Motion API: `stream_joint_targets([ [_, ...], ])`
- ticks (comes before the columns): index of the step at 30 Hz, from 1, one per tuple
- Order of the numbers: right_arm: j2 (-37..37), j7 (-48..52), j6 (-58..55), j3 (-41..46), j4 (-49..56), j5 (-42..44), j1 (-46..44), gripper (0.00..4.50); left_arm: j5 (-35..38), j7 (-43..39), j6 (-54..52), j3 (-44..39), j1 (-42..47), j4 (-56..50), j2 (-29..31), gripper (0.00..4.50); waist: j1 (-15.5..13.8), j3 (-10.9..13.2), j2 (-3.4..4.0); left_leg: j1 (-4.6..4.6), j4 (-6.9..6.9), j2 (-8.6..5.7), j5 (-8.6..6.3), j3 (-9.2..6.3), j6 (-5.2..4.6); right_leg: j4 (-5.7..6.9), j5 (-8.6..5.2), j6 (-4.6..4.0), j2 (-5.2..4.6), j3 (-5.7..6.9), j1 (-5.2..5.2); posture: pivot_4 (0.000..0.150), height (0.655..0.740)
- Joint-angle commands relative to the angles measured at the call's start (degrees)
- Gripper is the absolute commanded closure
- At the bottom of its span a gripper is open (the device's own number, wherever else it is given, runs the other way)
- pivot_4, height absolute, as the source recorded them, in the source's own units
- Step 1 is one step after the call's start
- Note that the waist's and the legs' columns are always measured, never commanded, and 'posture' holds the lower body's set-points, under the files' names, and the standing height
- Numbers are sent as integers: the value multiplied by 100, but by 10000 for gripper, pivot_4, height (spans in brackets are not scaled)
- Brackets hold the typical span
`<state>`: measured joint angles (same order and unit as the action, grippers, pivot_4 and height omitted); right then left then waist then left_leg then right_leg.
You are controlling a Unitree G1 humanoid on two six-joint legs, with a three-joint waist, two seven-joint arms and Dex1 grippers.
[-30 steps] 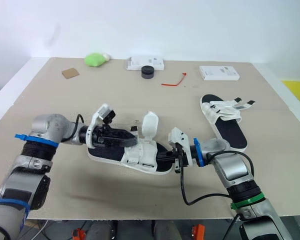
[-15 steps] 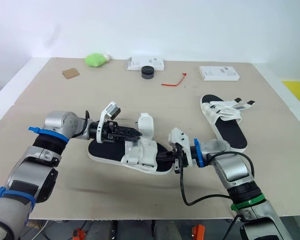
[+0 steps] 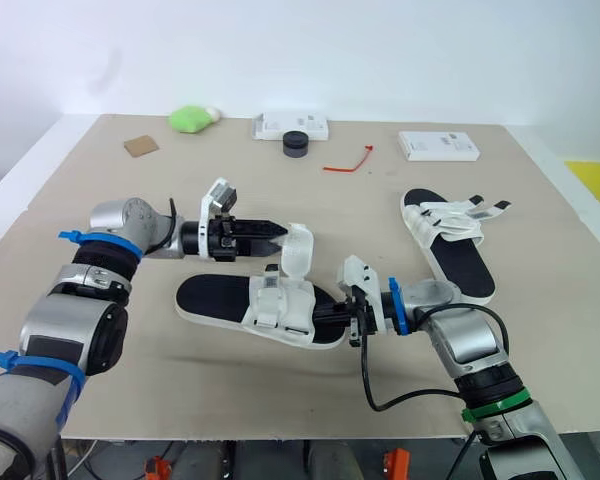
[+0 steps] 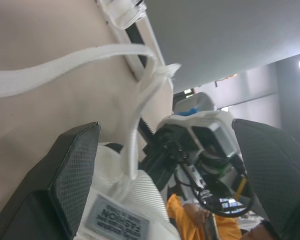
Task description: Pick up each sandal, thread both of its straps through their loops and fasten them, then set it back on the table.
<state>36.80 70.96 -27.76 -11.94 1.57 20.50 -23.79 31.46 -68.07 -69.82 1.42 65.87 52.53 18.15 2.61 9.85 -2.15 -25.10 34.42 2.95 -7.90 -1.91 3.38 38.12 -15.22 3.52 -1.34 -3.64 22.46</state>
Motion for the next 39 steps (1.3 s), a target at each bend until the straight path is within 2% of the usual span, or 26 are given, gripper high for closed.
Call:
stream_joint_targets([
  [1, 53, -124, -109, -19, -133, -115, 51, 45000, -189, 198, 385, -150, 228, 290, -167, 1223, -1, 0, 0, 1, 0, 0, 0, 0, 0, 0, 0, 0, 0, 0, 0, 1500, 7400],
  [10, 39, -161, -118, -35, -92, -117, 87, 45000, -186, 862, 1176, -965, 595, 1080, -557, 1223, 0, 0, 0, 0, 0, -1, 0, 0, 0, 0, 1, 2, 0, 0, 0, 1500, 7400],
  [17, 34, -171, -113, -48, -86, -126, 102, 45000, -194, 847, 1028, -1321, 778, 1190, -546, 1223, 4, 0, 0, 1, 0, -2, 0, 0, 1, 0, 1, 2, 1, -1, -1, 1500, 7400],
  [22, 20, -175, -102, -46, -102, -125, 79, 45000, -235, 1288, 1012, -1549, 806, 1442, -553, 1223, 5, 0, 0, 1, 0, -2, 0, -1, 1, 0, 1, 3, 1, -1, -1, 1500, 7400],
  [29, 24, -181, -93, -38, -92, -127, 80, 45000, -479, 1482, 933, -1433, 791, 1529, -694, 1223, 4, 0, 0, 1, 0, -2, 1, -1, 2, 0, 2, 4, 1, 0, -2, 1500, 7400],
  [39, 36, -214, -93, -19, -43, -116, 149, 45000, -275, 2215, 1277, -2122, 1007, 1833, -891, 1223, 4, 0, 0, 2, 0, -3, 2, -1, 3, 1, 3, 6, 1, -1, -2, 1500, 7400],
])
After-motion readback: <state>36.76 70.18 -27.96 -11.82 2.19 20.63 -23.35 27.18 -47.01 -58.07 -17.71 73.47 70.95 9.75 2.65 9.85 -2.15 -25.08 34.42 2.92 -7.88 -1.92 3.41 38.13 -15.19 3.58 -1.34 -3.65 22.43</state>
